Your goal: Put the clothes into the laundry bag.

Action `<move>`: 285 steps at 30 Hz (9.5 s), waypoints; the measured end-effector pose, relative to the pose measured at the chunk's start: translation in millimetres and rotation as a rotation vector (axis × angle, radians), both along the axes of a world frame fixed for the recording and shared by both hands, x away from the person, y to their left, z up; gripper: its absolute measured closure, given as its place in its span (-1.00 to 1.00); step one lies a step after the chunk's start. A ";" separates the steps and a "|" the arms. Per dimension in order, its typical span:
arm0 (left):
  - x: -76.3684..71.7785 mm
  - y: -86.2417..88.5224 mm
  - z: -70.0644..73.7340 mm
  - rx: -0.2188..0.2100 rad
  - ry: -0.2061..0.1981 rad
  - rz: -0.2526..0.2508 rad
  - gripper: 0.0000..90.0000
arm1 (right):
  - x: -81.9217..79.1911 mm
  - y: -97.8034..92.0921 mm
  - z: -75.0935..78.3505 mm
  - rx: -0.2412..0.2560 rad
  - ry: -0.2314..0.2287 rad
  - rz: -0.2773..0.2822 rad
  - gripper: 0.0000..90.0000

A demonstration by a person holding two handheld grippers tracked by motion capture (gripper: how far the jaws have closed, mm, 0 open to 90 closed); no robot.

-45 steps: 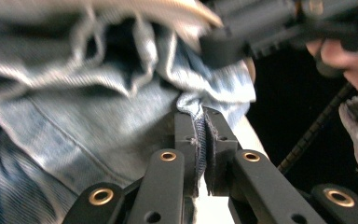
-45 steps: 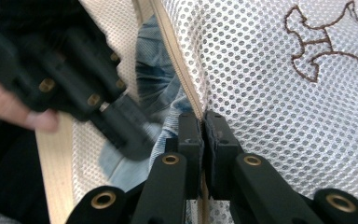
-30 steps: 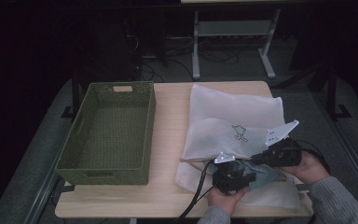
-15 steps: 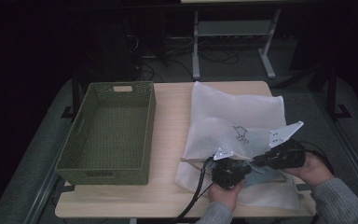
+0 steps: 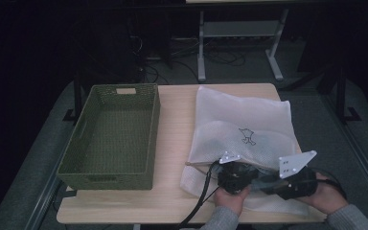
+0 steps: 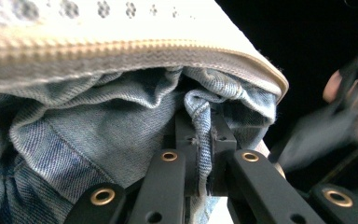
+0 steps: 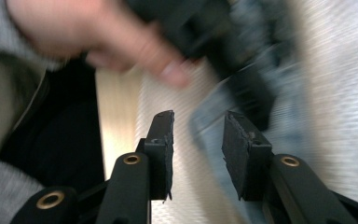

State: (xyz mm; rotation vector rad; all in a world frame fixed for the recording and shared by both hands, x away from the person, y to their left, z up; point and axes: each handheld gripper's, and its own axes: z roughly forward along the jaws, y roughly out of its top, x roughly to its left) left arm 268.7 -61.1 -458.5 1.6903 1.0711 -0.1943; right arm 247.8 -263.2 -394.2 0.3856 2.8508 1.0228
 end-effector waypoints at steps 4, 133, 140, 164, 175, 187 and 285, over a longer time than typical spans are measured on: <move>0.6 -0.3 0.4 0.002 0.002 0.001 0.91 | -7.6 12.0 -24.9 -0.053 0.030 0.039 0.37; 54.1 20.7 1.7 0.098 0.020 0.070 0.92 | -1.2 56.1 -61.2 -0.082 0.110 0.123 0.99; 52.0 23.0 1.1 0.095 0.022 0.070 0.91 | -6.1 56.0 -61.0 -0.074 0.155 0.168 0.89; 12.7 64.1 10.6 0.070 0.057 -0.004 0.62 | 38.8 16.2 45.4 -0.041 -0.149 -0.098 0.41; 6.7 98.3 11.2 0.080 0.073 0.018 0.59 | 57.4 33.6 28.1 -0.134 -0.092 -0.059 0.95; 14.8 110.1 6.5 0.099 0.084 0.044 0.58 | 53.4 21.7 12.2 -0.134 -0.003 -0.065 0.97; 7.7 154.1 19.8 0.203 0.111 -0.012 0.40 | 64.0 21.5 32.4 0.011 0.037 -0.097 0.21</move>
